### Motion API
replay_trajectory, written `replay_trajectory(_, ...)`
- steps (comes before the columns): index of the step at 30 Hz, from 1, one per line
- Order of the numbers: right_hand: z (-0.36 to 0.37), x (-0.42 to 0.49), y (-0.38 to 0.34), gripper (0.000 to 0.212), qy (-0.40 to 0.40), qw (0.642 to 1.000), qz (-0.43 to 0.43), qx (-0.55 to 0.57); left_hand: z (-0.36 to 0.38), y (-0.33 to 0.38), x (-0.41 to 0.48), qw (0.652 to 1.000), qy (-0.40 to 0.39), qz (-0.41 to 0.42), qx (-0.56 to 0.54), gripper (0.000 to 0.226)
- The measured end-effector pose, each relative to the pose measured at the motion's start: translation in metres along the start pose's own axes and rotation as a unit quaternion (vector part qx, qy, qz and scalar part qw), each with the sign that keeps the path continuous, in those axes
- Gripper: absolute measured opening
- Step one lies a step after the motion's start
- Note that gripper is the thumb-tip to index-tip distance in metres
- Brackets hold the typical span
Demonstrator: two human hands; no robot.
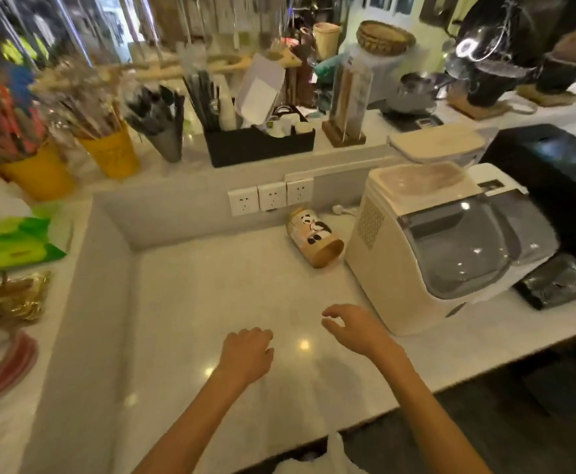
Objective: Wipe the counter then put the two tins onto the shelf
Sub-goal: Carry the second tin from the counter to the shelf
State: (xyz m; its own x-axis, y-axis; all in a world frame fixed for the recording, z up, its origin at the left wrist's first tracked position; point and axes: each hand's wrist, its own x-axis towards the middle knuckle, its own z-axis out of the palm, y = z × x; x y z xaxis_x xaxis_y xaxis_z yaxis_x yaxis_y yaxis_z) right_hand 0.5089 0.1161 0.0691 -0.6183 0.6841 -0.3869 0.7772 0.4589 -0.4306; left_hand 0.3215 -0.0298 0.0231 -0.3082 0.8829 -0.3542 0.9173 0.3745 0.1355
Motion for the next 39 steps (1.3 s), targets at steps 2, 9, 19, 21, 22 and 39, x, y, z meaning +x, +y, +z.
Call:
replay_trajectory(2,-0.041,0.053,-0.006,0.036,0.036,0.999,-0.010,0.000,-0.031,0.009,0.047,0.998,0.045,-0.028,-0.044,0.039)
replay_trajectory(9,-0.102,0.232,-0.031,0.045,0.143,0.985,0.029,0.088,-0.066,0.032,0.187,0.956,0.040,-0.134,-0.256,0.051)
replay_trajectory(19,-0.061,0.307,-0.004,0.110,-0.005,0.970,0.141,0.196,-0.050,0.059,0.234,0.807,-0.055,-0.092,-0.581,0.054)
replay_trajectory(21,-0.055,0.296,-0.004,0.107,-0.015,0.954,0.150,0.257,-0.050,0.063,0.220,0.757,-0.045,-0.123,-0.640,0.071)
replay_trajectory(22,-0.052,0.286,-0.006,0.107,-0.024,0.944,0.153,0.293,-0.048,0.063,0.209,0.744,-0.043,-0.142,-0.651,0.083)
replay_trajectory(39,0.106,-0.050,-0.157,0.087,-0.459,0.859,-0.107,0.197,0.096,0.041,-0.275,0.513,0.221,-0.305,-0.771,0.085)
